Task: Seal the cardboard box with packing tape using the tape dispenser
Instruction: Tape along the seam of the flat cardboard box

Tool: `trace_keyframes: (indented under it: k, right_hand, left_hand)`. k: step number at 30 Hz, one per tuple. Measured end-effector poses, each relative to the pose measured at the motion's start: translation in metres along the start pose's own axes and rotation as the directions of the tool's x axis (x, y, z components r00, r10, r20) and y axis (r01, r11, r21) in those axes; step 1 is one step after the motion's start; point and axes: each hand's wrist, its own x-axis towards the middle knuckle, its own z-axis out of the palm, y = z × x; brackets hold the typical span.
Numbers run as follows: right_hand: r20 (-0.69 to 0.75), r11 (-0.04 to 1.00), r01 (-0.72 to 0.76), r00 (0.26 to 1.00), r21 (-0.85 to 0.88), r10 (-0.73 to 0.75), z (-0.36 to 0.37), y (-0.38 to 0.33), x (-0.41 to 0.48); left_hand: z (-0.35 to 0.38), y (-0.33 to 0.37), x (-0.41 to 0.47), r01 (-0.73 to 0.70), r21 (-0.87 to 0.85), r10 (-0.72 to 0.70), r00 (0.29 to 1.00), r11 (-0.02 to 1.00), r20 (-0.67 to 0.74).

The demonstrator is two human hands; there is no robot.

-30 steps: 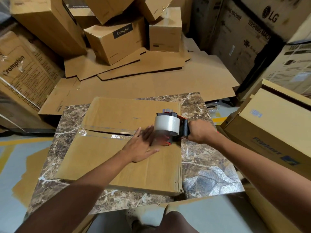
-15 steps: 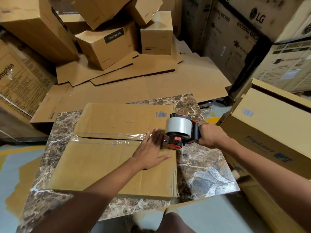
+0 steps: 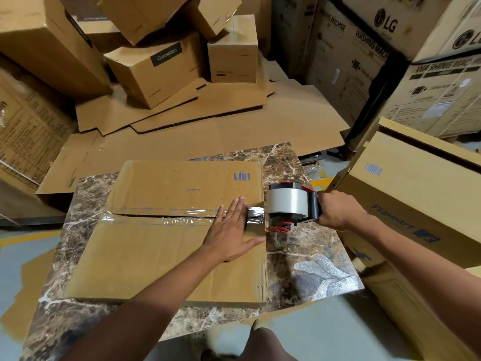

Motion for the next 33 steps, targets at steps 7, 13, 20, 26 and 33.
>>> trace_keyframes:
  k: [7,13,20,26,33]
  right_hand:
    - [-0.038,0.999,-0.023,0.999,-0.037,0.021,0.011,0.013,-0.012]
    - [-0.042,0.997,-0.036,0.999,-0.071,0.033,0.015,0.015,-0.014]
    - [-0.071,0.997,-0.036,0.997,-0.068,0.031,0.018,0.015,-0.019]
    - [-0.04,0.997,-0.055,0.998,-0.058,0.053,0.02,0.016,-0.02]
    - [0.046,0.998,-0.051,0.998,0.046,0.049,0.026,0.016,-0.006]
  left_hand:
    - [-0.007,0.001,0.0,0.003,0.045,-0.004,1.0,0.999,0.022]
    - [-0.041,0.024,0.019,-0.16,-0.245,0.104,0.968,0.956,-0.229]
    - [-0.065,0.037,0.077,-0.001,-0.332,0.025,0.997,0.943,0.069]
    - [-0.07,0.039,0.103,0.041,-0.313,0.04,0.968,0.949,0.248]
    - [-0.057,0.043,0.106,0.071,-0.372,0.006,0.979,0.926,0.202]
